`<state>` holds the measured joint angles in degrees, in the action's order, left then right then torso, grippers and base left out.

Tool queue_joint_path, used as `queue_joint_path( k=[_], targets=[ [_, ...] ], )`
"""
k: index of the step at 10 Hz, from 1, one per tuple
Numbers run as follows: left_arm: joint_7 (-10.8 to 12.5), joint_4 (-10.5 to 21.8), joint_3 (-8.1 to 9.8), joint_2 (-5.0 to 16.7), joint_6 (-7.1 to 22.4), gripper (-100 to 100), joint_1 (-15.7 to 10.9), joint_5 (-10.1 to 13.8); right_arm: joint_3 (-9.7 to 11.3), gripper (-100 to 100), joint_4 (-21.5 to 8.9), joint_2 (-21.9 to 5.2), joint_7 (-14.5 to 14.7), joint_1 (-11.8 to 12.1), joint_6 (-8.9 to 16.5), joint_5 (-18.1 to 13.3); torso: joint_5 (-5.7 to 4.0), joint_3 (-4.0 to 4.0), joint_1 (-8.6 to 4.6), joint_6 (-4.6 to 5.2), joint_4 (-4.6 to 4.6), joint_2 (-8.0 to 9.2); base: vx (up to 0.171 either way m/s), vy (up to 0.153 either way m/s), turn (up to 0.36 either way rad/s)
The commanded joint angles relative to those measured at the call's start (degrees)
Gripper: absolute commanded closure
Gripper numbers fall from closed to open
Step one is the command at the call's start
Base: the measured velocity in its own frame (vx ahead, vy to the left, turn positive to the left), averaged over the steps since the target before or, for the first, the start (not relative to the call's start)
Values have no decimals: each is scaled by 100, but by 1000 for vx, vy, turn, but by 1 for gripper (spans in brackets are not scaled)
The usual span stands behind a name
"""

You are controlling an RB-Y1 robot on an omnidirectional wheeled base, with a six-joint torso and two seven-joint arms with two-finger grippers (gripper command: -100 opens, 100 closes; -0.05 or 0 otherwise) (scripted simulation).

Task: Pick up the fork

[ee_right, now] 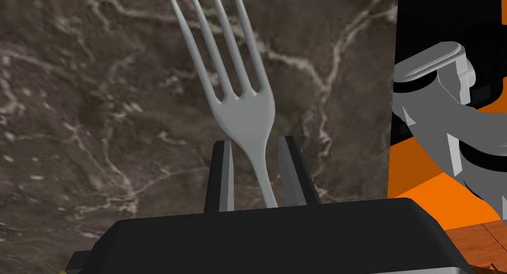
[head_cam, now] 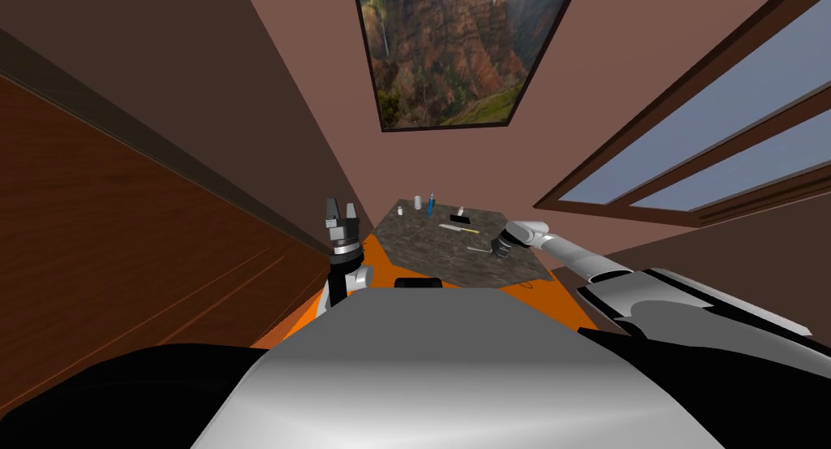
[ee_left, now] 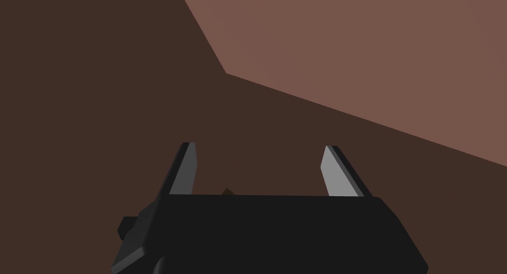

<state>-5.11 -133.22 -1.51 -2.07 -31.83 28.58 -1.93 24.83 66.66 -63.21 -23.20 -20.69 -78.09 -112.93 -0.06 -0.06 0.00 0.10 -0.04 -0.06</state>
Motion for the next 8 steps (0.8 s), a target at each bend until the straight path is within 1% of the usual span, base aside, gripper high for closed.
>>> queue_joint_path(
  k=[1,3,4,5,6,7,8],
  targets=[
    [0,0,0,0,0,0,0,0,0,100,0,0,0,0,0,0,0,0,0,0,0,0,0,0,0],
    [0,0,0,0,0,0,0,0,-2,100,2,-3,2,-4,4,-3,-5,-6,-8,2,-5,-8,0,0,0],
    [0,0,0,0,0,0,0,0,-2,0,2,-3,3,-4,4,-3,-6,-7,-9,2,-5,-9,0,0,0],
    [0,0,0,0,0,0,0,0,-75,100,141,-114,-58,-40,-167,50,-6,-7,-10,3,-5,-10,-14,8,-22],
    [0,0,0,0,0,0,0,0,-97,100,169,-148,-67,-77,-237,66,-2,-4,-6,4,-3,-4,-23,10,-25],
    [0,0,0,0,0,0,0,0,-86,100,218,-136,-93,1,-156,52,-3,-1,-4,5,-2,1,-10,4,-5],
    [0,0,0,0,0,0,0,0,-91,0,228,-142,-101,-1,-175,55,-5,-3,-6,4,-4,-3,0,0,0]
  ],
)
